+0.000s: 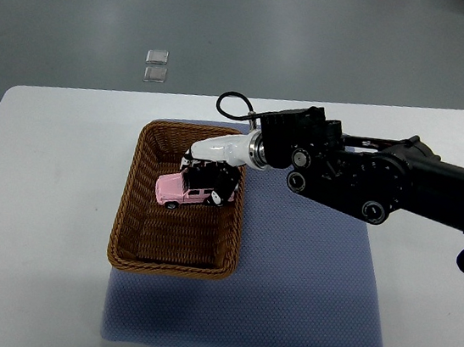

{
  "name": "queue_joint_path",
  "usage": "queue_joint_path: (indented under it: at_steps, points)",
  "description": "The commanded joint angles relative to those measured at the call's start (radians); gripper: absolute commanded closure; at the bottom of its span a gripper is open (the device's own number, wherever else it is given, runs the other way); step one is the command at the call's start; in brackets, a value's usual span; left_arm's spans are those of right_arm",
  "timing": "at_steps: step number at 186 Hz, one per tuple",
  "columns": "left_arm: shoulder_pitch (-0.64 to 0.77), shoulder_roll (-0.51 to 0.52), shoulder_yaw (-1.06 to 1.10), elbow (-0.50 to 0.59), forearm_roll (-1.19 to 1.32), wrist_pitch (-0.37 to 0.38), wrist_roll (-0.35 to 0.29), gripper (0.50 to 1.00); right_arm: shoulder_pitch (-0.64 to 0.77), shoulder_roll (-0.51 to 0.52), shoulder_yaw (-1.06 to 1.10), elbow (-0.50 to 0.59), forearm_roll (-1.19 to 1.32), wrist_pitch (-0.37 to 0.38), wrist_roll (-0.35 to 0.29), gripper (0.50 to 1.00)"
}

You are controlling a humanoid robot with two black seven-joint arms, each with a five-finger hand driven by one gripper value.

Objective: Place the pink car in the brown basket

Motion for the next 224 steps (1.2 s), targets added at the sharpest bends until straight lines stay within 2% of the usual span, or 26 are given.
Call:
queue_joint_path:
  at_steps: [1, 16, 21, 38, 44, 55, 65, 81, 106, 152, 161, 194, 224]
  points:
    - [0.0, 0.0, 0.0, 0.0, 0.0, 0.0, 0.0, 0.5, -0.016, 0.022, -0.002, -0.016, -0.004, -0.001, 0.0, 1.0]
    - [0.0, 0.0, 0.0, 0.0, 0.0, 0.0, 0.0, 0.5, -0.029, 0.035, -0.001, -0.033, -0.004, -0.005, 0.0, 0.998]
    - [0.0, 0.0, 0.0, -0.001, 0.0, 0.0, 0.0, 0.5, -0.035, 0.042, -0.001, -0.039, -0.004, -0.015, 0.0, 0.963]
    - [0.0, 0.0, 0.0, 0.0, 0.0, 0.0, 0.0, 0.5, -0.044, 0.05, -0.001, -0.042, -0.004, -0.027, 0.0, 0.901]
    - [0.0, 0.0, 0.0, 0.0, 0.0, 0.0, 0.0, 0.5, -0.044, 0.05, -0.001, -0.042, -0.004, -0.027, 0.002, 0.865]
    - [0.0, 0.0, 0.0, 0.0, 0.0, 0.0, 0.0, 0.5, -0.042, 0.059, -0.001, -0.042, -0.004, -0.028, 0.003, 0.752]
    - [0.0, 0.0, 0.0, 0.0, 0.0, 0.0, 0.0, 0.5, -0.041, 0.061, -0.001, -0.042, -0.004, -0.028, 0.003, 0.711]
    - [0.0, 0.0, 0.0, 0.0, 0.001, 0.0, 0.0, 0.5, -0.038, 0.061, -0.001, -0.042, -0.002, -0.028, 0.003, 0.701]
    - [0.0, 0.0, 0.0, 0.0, 0.0, 0.0, 0.0, 0.5, -0.03, 0.059, 0.003, -0.042, -0.001, -0.028, 0.003, 0.648]
    - [0.0, 0.0, 0.0, -0.001, 0.0, 0.0, 0.0, 0.5, 0.001, 0.038, 0.018, -0.042, 0.013, -0.028, 0.005, 0.638]
    - [0.0, 0.0, 0.0, 0.0, 0.0, 0.0, 0.0, 0.5, 0.01, 0.03, 0.024, -0.042, 0.018, -0.03, 0.005, 0.605]
    - [0.0, 0.0, 0.0, 0.0, 0.0, 0.0, 0.0, 0.5, 0.013, -0.013, 0.127, -0.042, 0.031, -0.031, 0.005, 0.603]
    - [0.0, 0.0, 0.0, 0.0, 0.0, 0.0, 0.0, 0.5, -0.039, -0.077, 0.312, -0.052, 0.114, -0.041, 0.006, 0.603]
